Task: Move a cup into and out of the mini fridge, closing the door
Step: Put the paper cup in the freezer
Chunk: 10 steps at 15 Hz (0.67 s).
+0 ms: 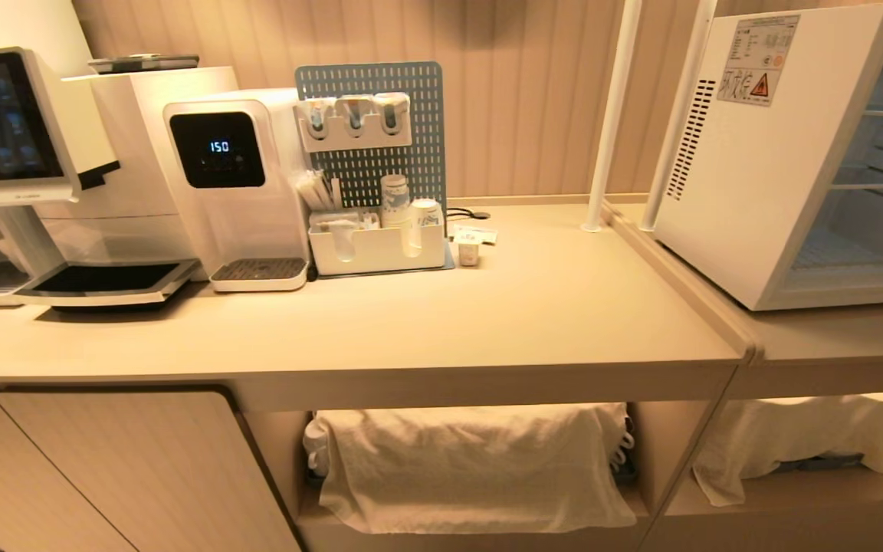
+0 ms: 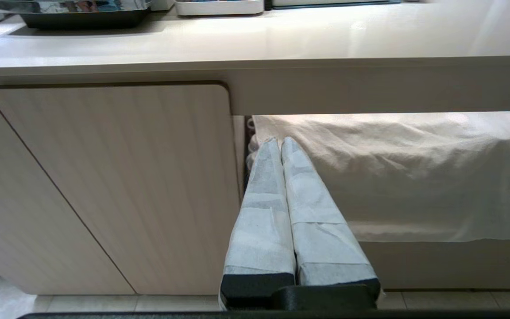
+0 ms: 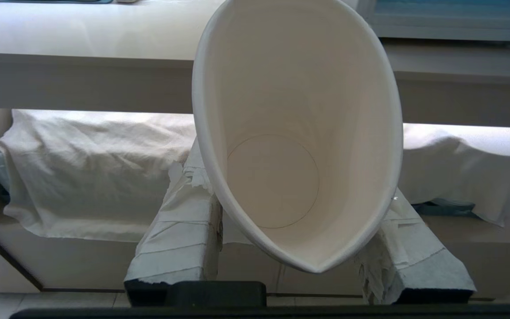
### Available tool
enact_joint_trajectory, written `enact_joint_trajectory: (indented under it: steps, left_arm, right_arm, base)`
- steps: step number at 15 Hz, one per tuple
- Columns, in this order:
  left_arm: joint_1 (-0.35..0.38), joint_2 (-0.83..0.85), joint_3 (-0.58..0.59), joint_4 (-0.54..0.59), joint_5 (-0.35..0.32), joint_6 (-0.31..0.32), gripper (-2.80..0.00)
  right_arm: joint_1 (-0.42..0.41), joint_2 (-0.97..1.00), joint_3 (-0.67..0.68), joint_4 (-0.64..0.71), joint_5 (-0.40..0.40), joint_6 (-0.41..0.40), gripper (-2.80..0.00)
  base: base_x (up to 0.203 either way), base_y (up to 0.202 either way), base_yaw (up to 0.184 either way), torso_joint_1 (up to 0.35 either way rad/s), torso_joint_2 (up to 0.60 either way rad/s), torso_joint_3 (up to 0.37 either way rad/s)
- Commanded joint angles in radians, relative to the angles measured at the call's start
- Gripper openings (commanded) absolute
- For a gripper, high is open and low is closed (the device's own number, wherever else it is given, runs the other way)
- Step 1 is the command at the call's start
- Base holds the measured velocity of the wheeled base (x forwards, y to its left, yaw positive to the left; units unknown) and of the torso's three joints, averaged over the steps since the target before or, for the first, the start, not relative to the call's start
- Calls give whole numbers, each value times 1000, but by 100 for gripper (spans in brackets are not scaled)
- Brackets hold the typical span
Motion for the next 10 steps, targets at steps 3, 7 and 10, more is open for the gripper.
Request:
enact_joint_trajectory:
  steps: [3, 7, 10]
  left_arm:
    - [0, 2, 0, 1, 1, -1, -280]
    - [0, 2, 0, 1, 1, 0, -280]
    - [0, 2, 0, 1, 1, -1, -280]
  right_arm:
    - [0, 2, 17, 0, 1, -1, -280]
    - [0, 2, 17, 0, 1, -1, -280]
    - [0, 2, 17, 0, 1, -1, -280]
  base:
    - [0, -196, 0, 1, 0, 1]
    - [0, -195, 0, 2, 3, 4]
    - [0, -193, 0, -1, 2, 1]
